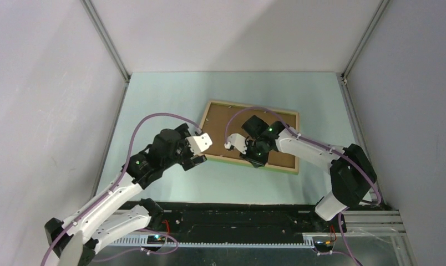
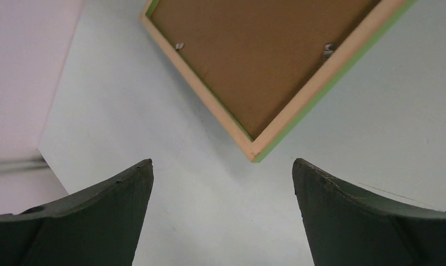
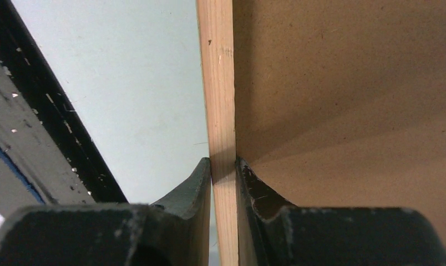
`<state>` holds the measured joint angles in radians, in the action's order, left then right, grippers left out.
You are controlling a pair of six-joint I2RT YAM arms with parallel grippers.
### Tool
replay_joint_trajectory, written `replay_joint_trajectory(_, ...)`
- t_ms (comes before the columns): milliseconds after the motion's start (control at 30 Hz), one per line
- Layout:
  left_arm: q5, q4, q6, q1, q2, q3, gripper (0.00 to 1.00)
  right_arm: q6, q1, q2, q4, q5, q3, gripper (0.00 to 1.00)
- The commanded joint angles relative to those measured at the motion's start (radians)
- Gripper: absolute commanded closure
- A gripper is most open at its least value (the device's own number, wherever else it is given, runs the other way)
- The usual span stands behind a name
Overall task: Put the photo into the frame
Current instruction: Turn over the photo frame at the center of the board.
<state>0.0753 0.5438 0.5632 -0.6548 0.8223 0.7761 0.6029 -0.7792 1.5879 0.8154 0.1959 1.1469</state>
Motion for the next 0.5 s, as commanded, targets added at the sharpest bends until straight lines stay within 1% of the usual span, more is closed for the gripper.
replay_joint_trajectory(0, 0.083, -0.004, 0.088, -0.101, 0.012, 0.048, 0.00, -0.006, 0.019, -0.067, 0.072, 0.050, 0.099, 1.00)
replay_joint_trajectory(133, 0.110, -0.005, 0.117, -0.163, 0.056, 0.070, 0.00, -0.012, 0.038, -0.069, 0.125, 0.092, 0.148, 1.00)
replay_joint_trajectory(233, 0.092, -0.015, 0.134, -0.186, 0.073, 0.078, 0.00, -0.011, 0.069, -0.063, 0.161, 0.161, 0.196, 1.00)
replay_joint_trajectory(400, 0.080, -0.036, 0.173, -0.247, 0.115, 0.095, 0.00, 0.010, 0.117, -0.038, 0.268, 0.235, 0.285, 1.00)
replay_joint_trajectory(467, 0.080, -0.047, 0.210, -0.275, 0.140, 0.109, 0.00, 0.017, 0.139, -0.025, 0.320, 0.275, 0.338, 1.00)
